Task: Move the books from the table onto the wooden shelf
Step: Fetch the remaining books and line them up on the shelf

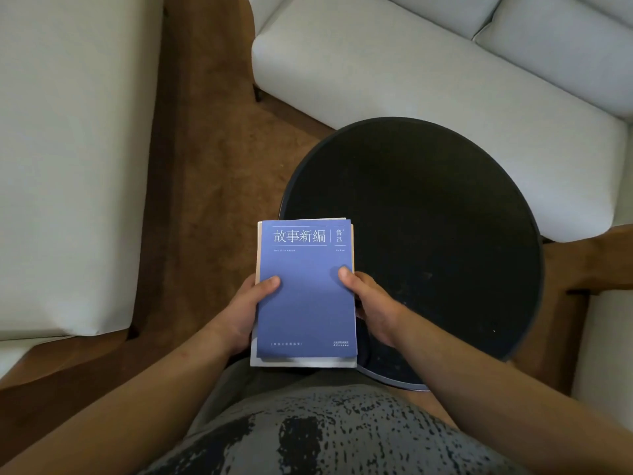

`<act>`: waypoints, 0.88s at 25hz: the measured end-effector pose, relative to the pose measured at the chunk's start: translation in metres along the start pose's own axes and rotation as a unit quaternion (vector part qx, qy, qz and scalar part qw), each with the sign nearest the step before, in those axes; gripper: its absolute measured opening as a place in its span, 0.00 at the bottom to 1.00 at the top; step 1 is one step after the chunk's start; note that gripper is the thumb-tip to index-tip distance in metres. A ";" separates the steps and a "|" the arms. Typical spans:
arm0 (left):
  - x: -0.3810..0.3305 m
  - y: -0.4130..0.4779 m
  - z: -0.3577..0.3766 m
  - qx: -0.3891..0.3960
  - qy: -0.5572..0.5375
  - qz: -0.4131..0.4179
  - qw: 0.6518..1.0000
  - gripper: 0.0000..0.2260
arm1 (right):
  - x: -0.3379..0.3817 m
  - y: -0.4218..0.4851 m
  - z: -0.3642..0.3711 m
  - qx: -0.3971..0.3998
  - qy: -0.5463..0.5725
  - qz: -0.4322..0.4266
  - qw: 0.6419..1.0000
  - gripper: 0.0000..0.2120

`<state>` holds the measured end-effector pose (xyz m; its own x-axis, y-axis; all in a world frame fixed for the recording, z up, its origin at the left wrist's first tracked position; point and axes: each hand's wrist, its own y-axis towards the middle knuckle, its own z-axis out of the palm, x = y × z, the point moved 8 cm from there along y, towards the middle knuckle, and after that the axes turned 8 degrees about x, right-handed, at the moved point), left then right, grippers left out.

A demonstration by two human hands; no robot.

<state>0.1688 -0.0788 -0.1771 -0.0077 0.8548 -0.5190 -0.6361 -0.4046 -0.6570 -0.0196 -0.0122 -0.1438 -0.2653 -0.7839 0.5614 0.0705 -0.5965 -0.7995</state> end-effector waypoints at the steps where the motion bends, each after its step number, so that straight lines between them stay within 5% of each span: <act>1: 0.000 0.000 -0.001 0.001 0.001 0.001 1.000 0.32 | 0.001 0.000 0.001 0.001 -0.003 -0.004 1.000 0.59; 5: -0.002 -0.002 -0.002 0.003 0.006 0.004 1.000 0.27 | 0.003 -0.003 0.005 0.024 -0.014 -0.006 1.000 0.45; 9: -0.002 -0.006 0.006 0.006 -0.004 0.001 1.000 0.19 | 0.002 -0.003 0.011 0.028 -0.005 -0.024 0.999 0.43; 15: -0.008 -0.024 0.009 -0.015 0.009 0.041 0.999 0.23 | 0.014 -0.006 0.022 0.029 -0.052 -0.071 0.996 0.36; 22: -0.035 -0.113 -0.025 -0.083 -0.012 0.166 0.983 0.20 | 0.045 -0.011 0.113 0.147 -0.084 -0.101 0.980 0.43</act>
<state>0.2601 -0.0712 -0.0978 -0.2131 0.6742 -0.7071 -0.4613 -0.7074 -0.5355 0.0763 -0.0598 -0.0856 -0.1421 -0.6472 0.7489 0.3136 -0.7471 -0.5861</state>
